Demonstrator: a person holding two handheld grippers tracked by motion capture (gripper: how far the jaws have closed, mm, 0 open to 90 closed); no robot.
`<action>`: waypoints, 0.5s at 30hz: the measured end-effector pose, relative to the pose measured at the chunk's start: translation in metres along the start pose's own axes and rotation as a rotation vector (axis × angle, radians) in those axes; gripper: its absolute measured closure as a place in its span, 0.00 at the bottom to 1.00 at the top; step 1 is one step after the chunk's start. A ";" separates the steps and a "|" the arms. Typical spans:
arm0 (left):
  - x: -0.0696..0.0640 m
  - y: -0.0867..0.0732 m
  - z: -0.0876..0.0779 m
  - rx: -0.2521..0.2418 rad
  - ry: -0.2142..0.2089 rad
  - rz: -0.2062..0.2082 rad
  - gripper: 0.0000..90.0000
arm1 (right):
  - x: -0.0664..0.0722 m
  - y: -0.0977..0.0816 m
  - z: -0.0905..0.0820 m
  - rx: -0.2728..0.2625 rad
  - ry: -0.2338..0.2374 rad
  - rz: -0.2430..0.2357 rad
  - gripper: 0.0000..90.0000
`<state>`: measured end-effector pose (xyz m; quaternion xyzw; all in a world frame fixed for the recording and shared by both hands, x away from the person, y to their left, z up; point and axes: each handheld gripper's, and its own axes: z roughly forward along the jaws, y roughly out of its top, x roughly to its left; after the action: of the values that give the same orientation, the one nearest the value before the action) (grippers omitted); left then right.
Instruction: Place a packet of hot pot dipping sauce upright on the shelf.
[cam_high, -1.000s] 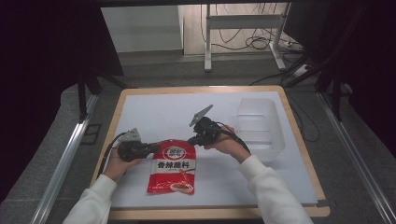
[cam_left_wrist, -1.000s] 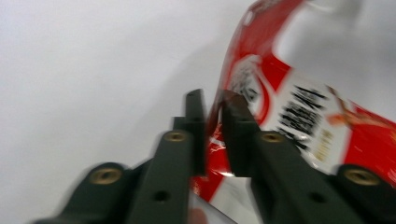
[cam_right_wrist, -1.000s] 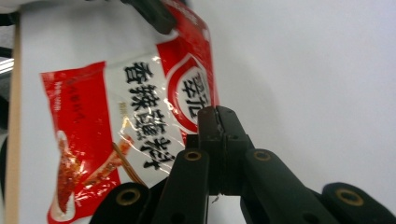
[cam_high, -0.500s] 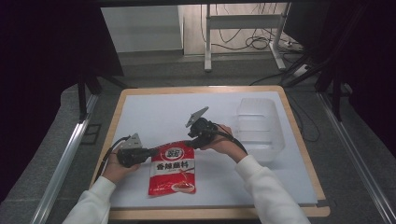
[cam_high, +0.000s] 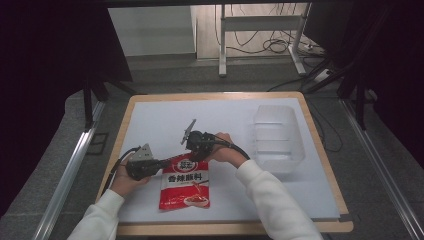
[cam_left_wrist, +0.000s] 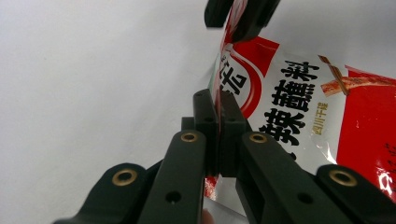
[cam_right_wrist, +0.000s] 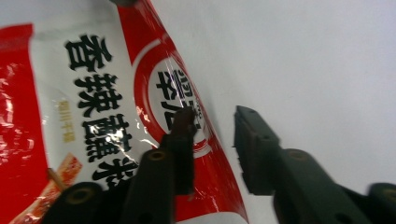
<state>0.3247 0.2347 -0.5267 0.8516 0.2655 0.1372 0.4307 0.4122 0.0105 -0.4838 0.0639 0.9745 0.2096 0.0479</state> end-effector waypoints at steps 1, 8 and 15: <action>0.000 0.000 0.000 -0.002 0.000 -0.001 1.00 | 0.000 0.000 0.002 0.012 -0.001 -0.001 0.81; 0.000 0.000 -0.002 -0.013 0.006 -0.004 0.97 | 0.002 -0.002 0.005 0.015 0.014 -0.052 0.95; -0.005 0.005 -0.006 -0.046 0.103 -0.117 0.52 | 0.003 -0.003 -0.004 -0.021 0.037 -0.057 0.98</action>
<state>0.3197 0.2334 -0.5197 0.8163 0.3333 0.1616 0.4433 0.4086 0.0066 -0.4820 0.0315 0.9744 0.2197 0.0367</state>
